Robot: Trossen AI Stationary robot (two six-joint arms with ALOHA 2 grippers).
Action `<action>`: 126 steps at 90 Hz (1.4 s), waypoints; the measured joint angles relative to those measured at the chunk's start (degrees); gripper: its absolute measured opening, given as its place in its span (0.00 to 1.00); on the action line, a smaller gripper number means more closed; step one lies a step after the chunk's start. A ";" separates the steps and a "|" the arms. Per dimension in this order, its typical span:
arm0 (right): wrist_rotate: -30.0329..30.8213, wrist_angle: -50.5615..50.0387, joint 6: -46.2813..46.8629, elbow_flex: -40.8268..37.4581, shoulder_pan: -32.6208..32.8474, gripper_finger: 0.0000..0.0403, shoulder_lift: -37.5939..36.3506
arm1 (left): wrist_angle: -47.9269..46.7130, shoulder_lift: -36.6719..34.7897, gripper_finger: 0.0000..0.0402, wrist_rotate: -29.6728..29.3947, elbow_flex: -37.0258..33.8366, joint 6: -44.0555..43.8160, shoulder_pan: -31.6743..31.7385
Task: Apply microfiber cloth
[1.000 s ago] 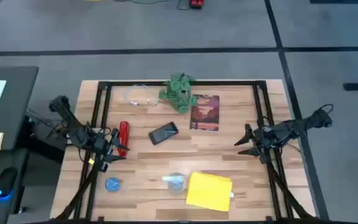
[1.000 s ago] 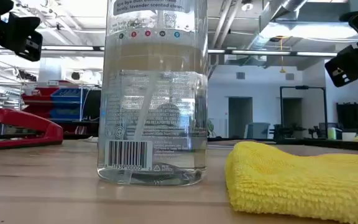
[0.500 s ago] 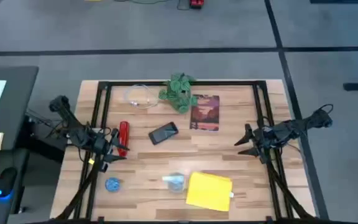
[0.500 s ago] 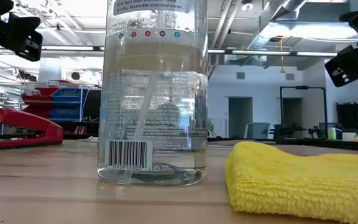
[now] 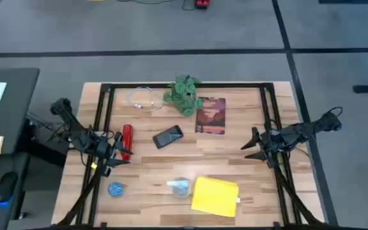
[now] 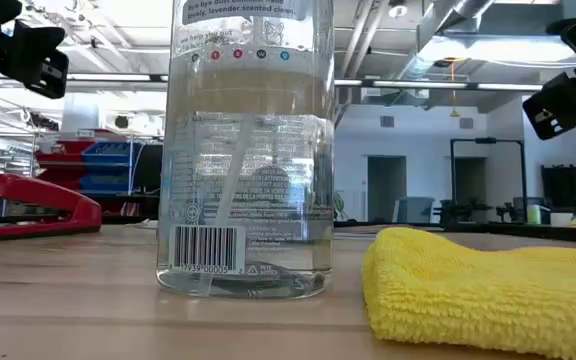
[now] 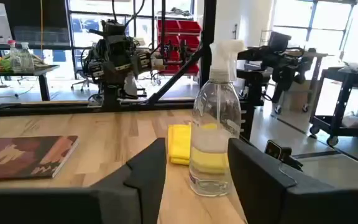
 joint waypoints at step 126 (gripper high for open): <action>0.00 -0.01 0.00 0.00 0.00 0.45 -0.02 | -46.82 92.91 0.59 24.17 102.37 -27.99 19.19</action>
